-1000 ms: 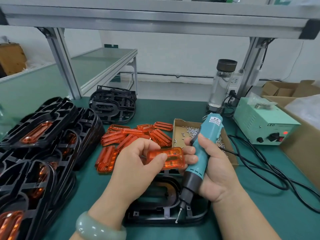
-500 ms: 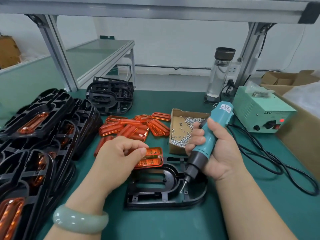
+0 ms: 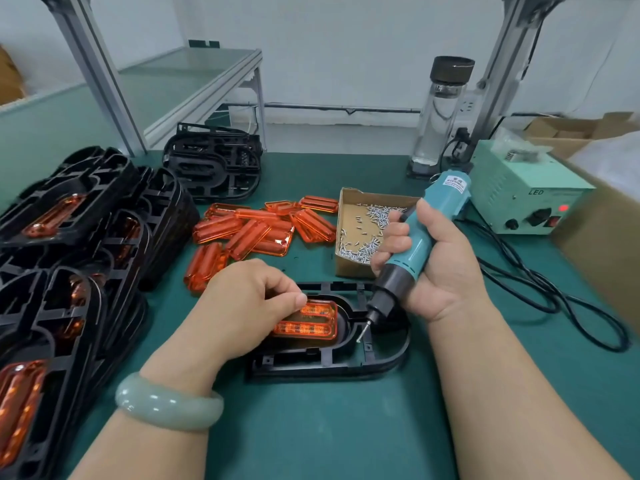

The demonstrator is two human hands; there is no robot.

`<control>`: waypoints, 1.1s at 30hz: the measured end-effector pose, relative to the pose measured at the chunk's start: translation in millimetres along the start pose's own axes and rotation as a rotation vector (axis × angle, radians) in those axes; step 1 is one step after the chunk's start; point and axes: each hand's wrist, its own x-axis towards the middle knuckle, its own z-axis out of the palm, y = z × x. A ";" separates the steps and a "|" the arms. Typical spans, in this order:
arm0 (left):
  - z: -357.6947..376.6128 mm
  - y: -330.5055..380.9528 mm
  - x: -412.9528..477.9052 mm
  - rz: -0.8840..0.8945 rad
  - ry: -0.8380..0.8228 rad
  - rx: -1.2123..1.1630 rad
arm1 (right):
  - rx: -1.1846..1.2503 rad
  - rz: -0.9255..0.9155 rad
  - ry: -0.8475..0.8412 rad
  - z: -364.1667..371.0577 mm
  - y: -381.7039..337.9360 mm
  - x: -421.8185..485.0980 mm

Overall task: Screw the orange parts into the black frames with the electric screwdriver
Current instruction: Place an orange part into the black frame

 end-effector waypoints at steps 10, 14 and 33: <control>3.3 -1.4 -0.1 0.023 0.015 0.117 | -0.024 0.001 -0.002 0.2 2.6 -0.4; 4.4 -0.6 -0.6 0.048 0.031 0.142 | -0.026 0.004 -0.004 0.1 3.0 -0.1; -9.8 -3.8 -6.8 -0.060 -0.125 0.148 | -0.014 0.006 0.001 -1.0 2.0 1.1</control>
